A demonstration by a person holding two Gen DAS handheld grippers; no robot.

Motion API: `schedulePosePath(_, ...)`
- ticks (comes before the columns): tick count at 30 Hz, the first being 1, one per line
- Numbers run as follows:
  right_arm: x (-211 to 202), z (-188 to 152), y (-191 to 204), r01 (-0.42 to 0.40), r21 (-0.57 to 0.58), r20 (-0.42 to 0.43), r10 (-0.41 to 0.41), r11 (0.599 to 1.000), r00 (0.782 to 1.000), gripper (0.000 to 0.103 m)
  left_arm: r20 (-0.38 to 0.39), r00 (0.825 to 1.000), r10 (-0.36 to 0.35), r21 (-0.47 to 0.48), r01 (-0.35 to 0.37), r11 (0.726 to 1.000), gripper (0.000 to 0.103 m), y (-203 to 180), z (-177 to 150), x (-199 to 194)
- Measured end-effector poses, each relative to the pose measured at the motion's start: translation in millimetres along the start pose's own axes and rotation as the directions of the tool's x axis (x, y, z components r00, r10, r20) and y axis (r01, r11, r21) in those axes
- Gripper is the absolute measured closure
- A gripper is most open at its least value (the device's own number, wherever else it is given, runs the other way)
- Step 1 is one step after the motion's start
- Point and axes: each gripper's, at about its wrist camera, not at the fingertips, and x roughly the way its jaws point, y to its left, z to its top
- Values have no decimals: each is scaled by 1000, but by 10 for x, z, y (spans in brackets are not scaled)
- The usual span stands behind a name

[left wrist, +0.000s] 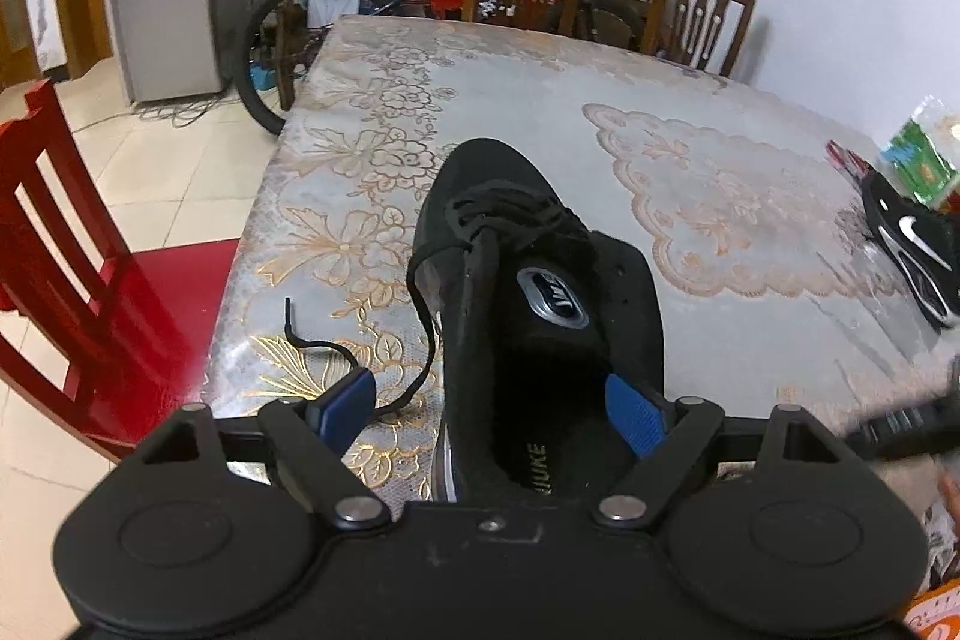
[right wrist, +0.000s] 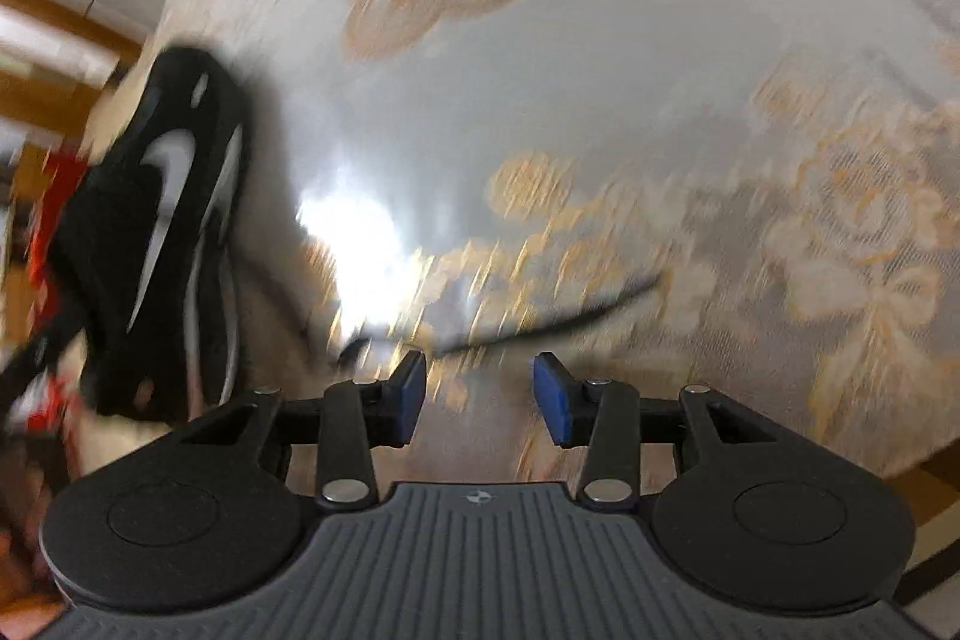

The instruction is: Lace up shoes with both hands

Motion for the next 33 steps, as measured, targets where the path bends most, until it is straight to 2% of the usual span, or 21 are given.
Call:
schedulePosePath(2, 61, 100, 39, -8, -8, 113, 9, 1000, 994, 63, -7, 1000, -7, 5, 7, 1000, 21, 22, -18, 0)
schedulePosePath(4, 157, 236, 126, -12, -29, 215, 18, 999, 977, 61, -13, 1000, -20, 8, 20, 1000, 21, 38, -30, 2)
schedulePosePath(7, 309, 461, 339, 11, -60, 301, 7, 998, 954, 61, -12, 1000, -29, 23, 29, 999, 21, 44, -43, -9)
schedulePosePath(10, 273, 502, 496, 45, -37, 332, -31, 998, 943, 61, 3, 999, -44, 24, 44, 999, 21, 66, -64, -44)
schedulePosePath(14, 278, 264, 476, 138, -18, 324, -125, 990, 938, 59, 27, 999, -47, 11, 47, 999, 21, 115, -107, -84)
schedulePosePath(16, 412, 180, 509, 173, -53, 293, -150, 984, 944, 59, 37, 998, -41, -1, 41, 999, 21, 145, -105, -106)
schedulePosePath(17, 463, 142, 547, 200, -83, 300, -167, 976, 939, 59, 42, 998, -38, -9, 38, 999, 21, 162, -103, -118)
schedulePosePath(18, 483, 103, 590, 238, -127, 330, -186, 963, 926, 62, 47, 998, -34, -17, 35, 999, 21, 179, -101, -131)
schedulePosePath(19, 509, 73, 633, 275, -172, 355, -201, 946, 913, 74, 55, 998, -28, -23, 30, 999, 21, 191, -97, -148)
schedulePosePath(20, 544, 58, 679, 306, -222, 369, -210, 926, 905, 96, 64, 998, -19, -28, 21, 999, 21, 202, -90, -165)
schedulePosePath(21, 579, 44, 725, 336, -271, 384, -219, 902, 897, 100, 73, 997, -9, -35, 12, 999, 21, 212, -83, -181)
schedulePosePath(23, 630, 30, 798, 375, -349, 407, -222, 859, 886, 102, 97, 995, 8, -54, -3, 999, 21, 237, -65, -214)
schedulePosePath(24, 589, 66, 789, 335, -349, 406, -181, 875, 896, 102, 108, 994, 21, -66, -14, 998, 21, 249, -53, -229)
schedulePosePath(26, 395, 150, 795, 207, -366, 427, -34, 907, 904, 102, 120, 992, 47, -88, -37, 995, 21, 262, -23, -232)
schedulePosePath(27, 233, 167, 861, 138, -418, 432, 63, 898, 900, 102, 125, 990, 62, -98, -50, 994, 21, 267, -7, -231)
schedulePosePath(28, 103, 171, 969, 78, -487, 423, 157, 870, 892, 101, 125, 989, 74, -103, -61, 993, 21, 263, 9, -224)
schedulePosePath(30, -106, 150, 1229, -12, -637, 357, 309, 771, 882, 101, 135, 985, 109, -117, -94, 989, 21, 243, 22, -229)
schedulePosePath(31, -185, 131, 1361, -47, -703, 311, 366, 710, 877, 101, 142, 981, 131, -126, -113, 985, 21, 236, 26, -237)
schedulePosePath(33, -203, 77, 1582, -63, -808, 229, 411, 585, 882, 101, 129, 977, 168, -170, -145, 975, 21, 266, 37, -242)
